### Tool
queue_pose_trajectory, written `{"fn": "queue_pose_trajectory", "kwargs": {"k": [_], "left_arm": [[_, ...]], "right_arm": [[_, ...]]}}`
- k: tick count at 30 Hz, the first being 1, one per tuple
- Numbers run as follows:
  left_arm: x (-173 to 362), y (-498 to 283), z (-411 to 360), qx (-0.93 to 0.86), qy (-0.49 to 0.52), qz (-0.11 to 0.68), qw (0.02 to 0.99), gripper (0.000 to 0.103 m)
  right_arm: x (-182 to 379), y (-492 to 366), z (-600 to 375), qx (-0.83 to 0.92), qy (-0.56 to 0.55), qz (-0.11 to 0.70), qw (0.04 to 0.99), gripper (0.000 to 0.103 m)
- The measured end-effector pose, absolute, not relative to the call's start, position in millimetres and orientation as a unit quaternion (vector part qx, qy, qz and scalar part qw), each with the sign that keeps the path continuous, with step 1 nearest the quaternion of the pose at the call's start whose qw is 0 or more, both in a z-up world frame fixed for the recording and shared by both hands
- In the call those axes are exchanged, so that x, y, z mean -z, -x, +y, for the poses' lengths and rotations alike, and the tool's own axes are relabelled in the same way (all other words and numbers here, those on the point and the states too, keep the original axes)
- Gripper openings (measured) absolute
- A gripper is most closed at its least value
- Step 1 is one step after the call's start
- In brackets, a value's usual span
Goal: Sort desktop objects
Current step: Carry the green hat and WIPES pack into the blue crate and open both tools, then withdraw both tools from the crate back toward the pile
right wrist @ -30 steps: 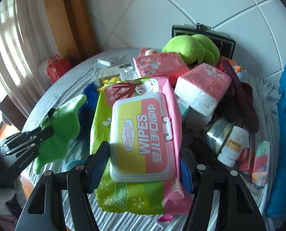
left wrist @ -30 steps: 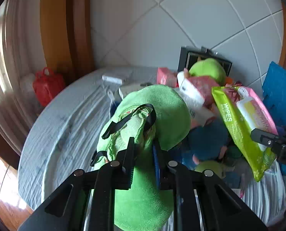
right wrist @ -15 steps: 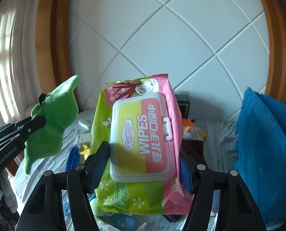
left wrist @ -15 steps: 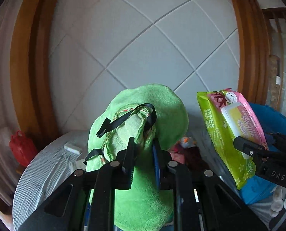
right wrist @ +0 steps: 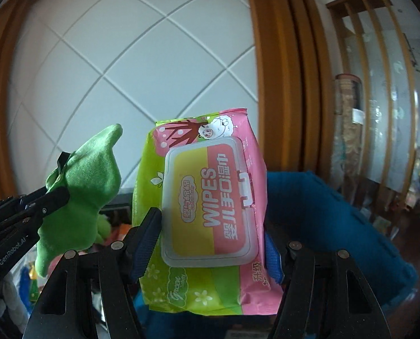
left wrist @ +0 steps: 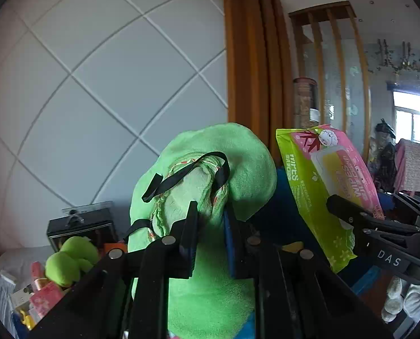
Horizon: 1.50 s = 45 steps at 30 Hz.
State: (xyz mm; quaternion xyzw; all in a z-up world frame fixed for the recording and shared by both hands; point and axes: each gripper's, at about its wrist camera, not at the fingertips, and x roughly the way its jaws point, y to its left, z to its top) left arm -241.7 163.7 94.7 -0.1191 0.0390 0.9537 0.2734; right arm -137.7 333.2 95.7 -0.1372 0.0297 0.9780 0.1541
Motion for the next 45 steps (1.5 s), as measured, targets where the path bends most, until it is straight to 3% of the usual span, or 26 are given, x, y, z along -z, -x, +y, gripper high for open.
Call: {"fn": "queue_pose_trajectory", "kwargs": {"k": [9,15,21,26,28,33,39,45], "left_arm": [[-62.5,251.6,308.0,-0.908,0.222,0.093,0.342,0.016],[-31.4,263.0,349.2,-0.871,0.309,0.144,0.353,0.018],[-15.5,271.9,360.3,-0.854,0.354,0.161,0.346,0.028],[-12.2,268.5,363.1,-0.850,0.353,0.167,0.352,0.055],[-10.8,269.2,361.0,-0.852,0.350,0.159,0.356,0.061],[-10.5,276.0,363.4,-0.851,0.350,0.147,0.362,0.061],[-12.8,278.5,364.2,-0.850,0.351,0.142,0.367,0.061],[-14.0,278.4,363.0,-0.855,0.348,0.133,0.360,0.061]], "right_arm": [[-71.9,122.7,457.2,-0.953,0.184,0.036,0.236,0.066],[-39.4,146.8,500.3,-0.933,0.258,0.027,0.249,0.066],[-17.5,160.5,510.7,-0.922,0.302,0.009,0.240,0.068],[-7.4,166.9,516.0,-0.917,0.317,0.022,0.242,0.071],[-11.2,162.1,507.0,-0.919,0.308,0.023,0.246,0.078],[-11.8,166.2,499.2,-0.914,0.313,0.007,0.256,0.097],[-0.4,180.5,493.0,-0.899,0.346,-0.020,0.269,0.095],[-1.2,177.8,500.2,-0.904,0.342,0.009,0.256,0.095]]}}
